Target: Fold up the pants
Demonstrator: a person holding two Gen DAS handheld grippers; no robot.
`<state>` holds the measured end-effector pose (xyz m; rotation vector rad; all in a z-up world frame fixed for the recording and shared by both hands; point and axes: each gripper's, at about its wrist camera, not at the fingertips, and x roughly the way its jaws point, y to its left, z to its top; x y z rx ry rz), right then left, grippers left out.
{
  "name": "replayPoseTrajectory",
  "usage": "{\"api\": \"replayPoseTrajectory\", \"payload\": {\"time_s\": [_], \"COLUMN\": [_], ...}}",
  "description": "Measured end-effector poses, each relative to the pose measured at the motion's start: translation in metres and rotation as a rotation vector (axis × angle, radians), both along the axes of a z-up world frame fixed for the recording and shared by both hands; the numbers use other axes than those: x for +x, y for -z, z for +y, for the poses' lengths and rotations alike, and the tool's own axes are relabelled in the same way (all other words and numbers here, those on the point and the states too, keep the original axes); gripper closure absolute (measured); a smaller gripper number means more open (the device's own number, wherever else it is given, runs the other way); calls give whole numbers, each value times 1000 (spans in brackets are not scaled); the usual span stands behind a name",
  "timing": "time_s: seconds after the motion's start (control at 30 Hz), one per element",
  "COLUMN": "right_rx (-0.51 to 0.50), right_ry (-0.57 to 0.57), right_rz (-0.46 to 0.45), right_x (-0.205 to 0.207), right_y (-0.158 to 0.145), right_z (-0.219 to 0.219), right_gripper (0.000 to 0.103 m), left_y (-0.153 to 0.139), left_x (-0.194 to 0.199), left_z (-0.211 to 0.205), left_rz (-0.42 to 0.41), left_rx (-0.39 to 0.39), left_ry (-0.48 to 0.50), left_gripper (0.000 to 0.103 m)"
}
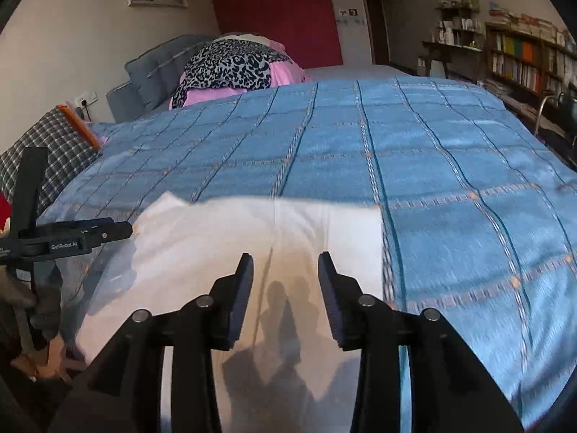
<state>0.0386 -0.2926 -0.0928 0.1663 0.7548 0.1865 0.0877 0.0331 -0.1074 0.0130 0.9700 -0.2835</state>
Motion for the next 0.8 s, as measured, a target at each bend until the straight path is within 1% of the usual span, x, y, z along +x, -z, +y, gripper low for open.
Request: {"api": "replayPoseTrajectory", "payload": {"time_s": [0.07,0.13,0.23,0.3,0.37,0.5,0.57,0.6,0.67,0.7,0.77,0.8], "right_rx": [-14,-27,-87,-120,-113,-80,-38,-12,58,106,178,198], "right_ry": [-8,-16,-35,-41,-41,-17,-5,6,47,75,109,115], "right_rz": [11,29,80,84,75,93,89,84,75,72,70,76], "right_x": [-19,-33,-49,-55,-59,-58,-58,-58,-56,-53,-47,-44], "right_y": [1,4,19,31,37,35,27,24,19,16,16,17], "right_z": [0,1,4,4,0,-7,-14,-18,-32,-42,-57,-61], "right_gripper": [65,65,65,64,64,62,62,60,49,41,40,40], "left_y": [4,9,18,25,27,23,21,21,19,17,13,12], "left_x": [-11,-22,-30,-28,-25,-21,-20,-19,-16,-14,-11,-9], "left_z": [0,-1,-2,1,4,10,12,14,16,18,18,18], "left_rz": [24,49,53,74,93,108,125,137,158,164,158,151], "left_rx": [8,18,43,32,8,-14,-36,-51,-89,-112,-124,-123], "left_ry": [16,38,56,55,45,35,23,17,4,-2,-10,-12], "left_gripper": [29,27,25,23,19,18,18,18,17,17,17,17]}}
